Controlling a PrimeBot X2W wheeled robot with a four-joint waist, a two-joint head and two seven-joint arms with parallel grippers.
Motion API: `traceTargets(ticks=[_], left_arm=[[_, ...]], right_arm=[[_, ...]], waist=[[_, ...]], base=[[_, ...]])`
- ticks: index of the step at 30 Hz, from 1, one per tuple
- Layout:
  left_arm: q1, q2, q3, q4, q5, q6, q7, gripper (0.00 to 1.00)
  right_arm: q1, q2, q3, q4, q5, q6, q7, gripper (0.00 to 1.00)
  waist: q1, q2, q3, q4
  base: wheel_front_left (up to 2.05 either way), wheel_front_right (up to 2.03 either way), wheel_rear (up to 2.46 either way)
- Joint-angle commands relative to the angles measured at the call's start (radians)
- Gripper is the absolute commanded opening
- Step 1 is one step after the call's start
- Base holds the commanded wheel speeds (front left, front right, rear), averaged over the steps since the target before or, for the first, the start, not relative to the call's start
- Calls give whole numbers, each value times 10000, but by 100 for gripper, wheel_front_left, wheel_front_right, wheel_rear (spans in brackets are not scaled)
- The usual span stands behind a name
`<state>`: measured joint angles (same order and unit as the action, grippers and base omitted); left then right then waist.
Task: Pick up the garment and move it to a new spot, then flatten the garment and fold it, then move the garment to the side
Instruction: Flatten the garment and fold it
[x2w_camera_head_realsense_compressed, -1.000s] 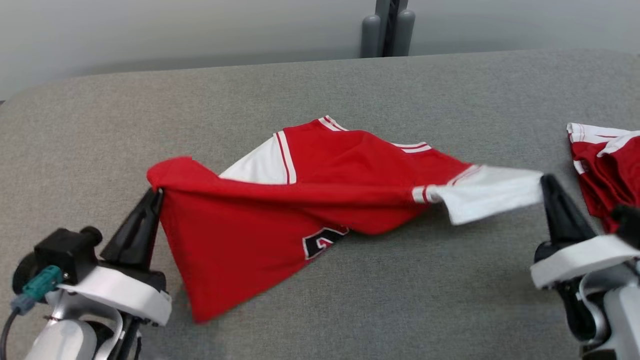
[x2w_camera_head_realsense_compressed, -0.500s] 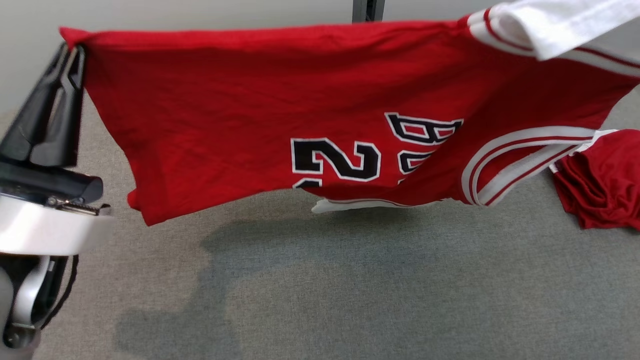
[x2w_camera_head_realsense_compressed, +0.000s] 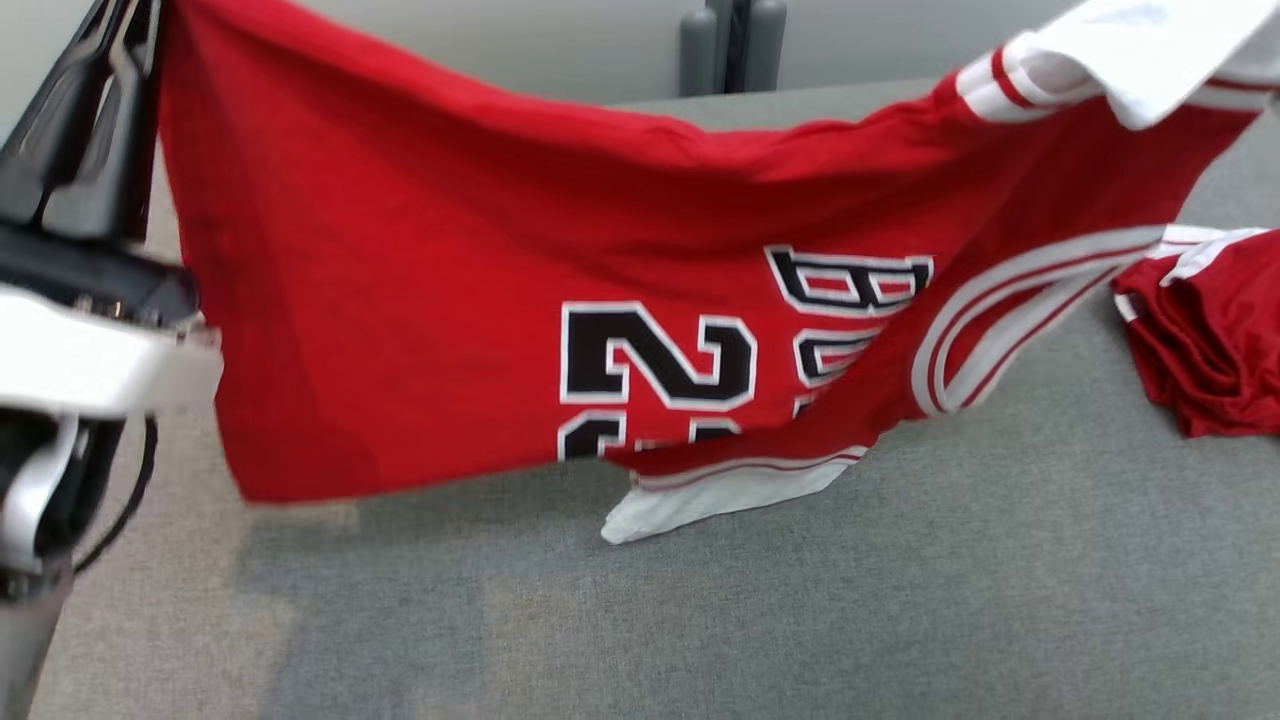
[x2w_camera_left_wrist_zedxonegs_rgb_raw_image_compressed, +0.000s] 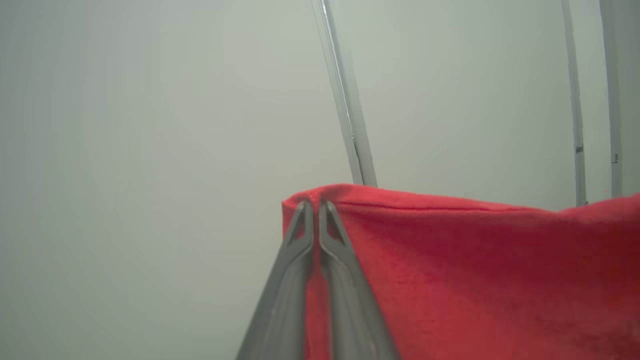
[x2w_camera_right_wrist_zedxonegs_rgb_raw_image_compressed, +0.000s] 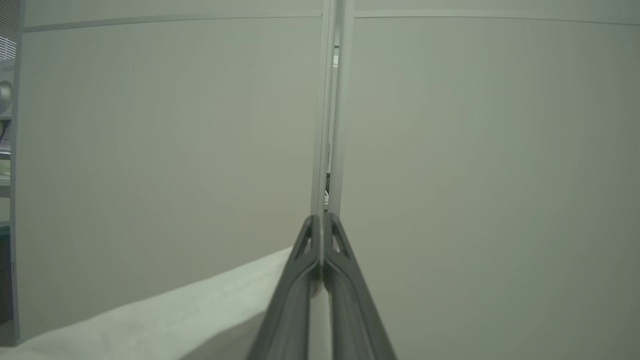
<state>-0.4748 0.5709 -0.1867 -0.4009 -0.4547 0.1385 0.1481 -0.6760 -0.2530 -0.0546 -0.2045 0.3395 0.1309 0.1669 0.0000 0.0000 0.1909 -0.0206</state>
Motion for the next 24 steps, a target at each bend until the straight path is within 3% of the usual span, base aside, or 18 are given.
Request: traceTargets(ticks=[1,8,15,20,24], left_arm=[[-502,-115,-110,451,-241,-227,3,0],[-4143,-928,-824,4413,-435,-1464,-436,0],[-7472,-1667,-1045,8312,-5,-1955,-1719,0],[-8474,-1898,-1267,10186,69,-2284,-2492,0],[-7999,-2127,-1514,11141,-112,-2504,-3090,0]], right_arm=[[-453,-68,115,363,103,-3,-39,0],[-3963,-363,961,3456,224,-3,-1306,0],[-7433,68,1593,6787,459,-3,-3365,0],[-8152,423,2225,8548,1032,-2,-3879,0],[-7138,350,2999,9183,1691,-3,-4004,0]], waist=[[0,0,322,23],[0,0,1285,121],[0,0,1618,60],[0,0,1817,-56],[0,0,2052,-75]], base=[[0,0,0],[0,0,0],[0,0,0],[0,0,0],[0,0,0]])
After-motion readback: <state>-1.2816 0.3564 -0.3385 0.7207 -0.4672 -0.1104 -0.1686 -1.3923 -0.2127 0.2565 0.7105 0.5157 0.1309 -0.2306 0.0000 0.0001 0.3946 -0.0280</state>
